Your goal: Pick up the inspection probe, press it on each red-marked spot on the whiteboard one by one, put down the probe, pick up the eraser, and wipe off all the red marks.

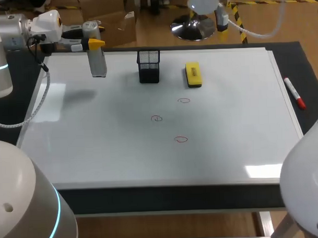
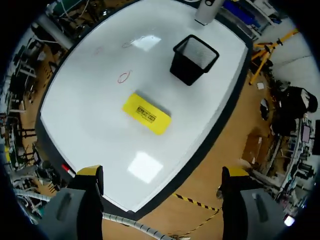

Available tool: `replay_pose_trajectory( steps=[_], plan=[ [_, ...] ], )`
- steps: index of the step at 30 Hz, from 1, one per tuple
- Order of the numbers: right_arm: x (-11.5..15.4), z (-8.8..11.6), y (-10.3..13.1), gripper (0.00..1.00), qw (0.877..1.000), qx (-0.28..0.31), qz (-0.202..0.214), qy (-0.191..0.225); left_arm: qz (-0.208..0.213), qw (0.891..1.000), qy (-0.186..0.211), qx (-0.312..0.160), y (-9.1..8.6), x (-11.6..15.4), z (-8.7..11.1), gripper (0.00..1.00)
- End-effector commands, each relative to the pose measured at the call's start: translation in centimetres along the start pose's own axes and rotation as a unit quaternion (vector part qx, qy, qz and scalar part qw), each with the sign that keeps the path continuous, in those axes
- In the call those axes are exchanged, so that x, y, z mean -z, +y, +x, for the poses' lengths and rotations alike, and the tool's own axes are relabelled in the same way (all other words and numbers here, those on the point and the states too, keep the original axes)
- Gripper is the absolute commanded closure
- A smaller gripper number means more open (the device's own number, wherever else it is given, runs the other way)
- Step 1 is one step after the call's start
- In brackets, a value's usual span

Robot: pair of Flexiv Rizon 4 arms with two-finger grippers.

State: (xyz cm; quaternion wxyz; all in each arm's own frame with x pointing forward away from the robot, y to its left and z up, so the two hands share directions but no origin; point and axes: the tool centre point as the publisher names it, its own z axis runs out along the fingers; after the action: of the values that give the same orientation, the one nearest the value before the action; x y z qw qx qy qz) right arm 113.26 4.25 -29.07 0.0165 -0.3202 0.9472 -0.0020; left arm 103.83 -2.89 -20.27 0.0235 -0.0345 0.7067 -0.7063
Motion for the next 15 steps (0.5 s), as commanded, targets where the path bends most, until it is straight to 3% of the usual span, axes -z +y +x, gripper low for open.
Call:
replay_pose_trajectory(
  steps=[1,9,10,15],
  plan=[
    [0.8,1.1,0.7,0.0,0.995,0.048,-0.011,0.085,0.0,1.0,0.001,0.0,-0.1,0.0,0.0,1.0],
    [0.1,2.9,1.6,0.0,0.987,0.13,-0.066,0.073,0.0,1.0,0.001,0.0,-0.1,0.0,0.0,1.0],
    [0.1,3.1,1.9,0.0,0.986,0.146,-0.061,0.053,0.0,1.0,0.001,0.0,-0.1,0.0,0.0,1.0],
    [-0.2,3.7,2.9,0.0,0.979,0.188,-0.055,0.05,0.0,1.0,0.001,0.0,-0.1,0.0,0.0,1.0]
  ],
)
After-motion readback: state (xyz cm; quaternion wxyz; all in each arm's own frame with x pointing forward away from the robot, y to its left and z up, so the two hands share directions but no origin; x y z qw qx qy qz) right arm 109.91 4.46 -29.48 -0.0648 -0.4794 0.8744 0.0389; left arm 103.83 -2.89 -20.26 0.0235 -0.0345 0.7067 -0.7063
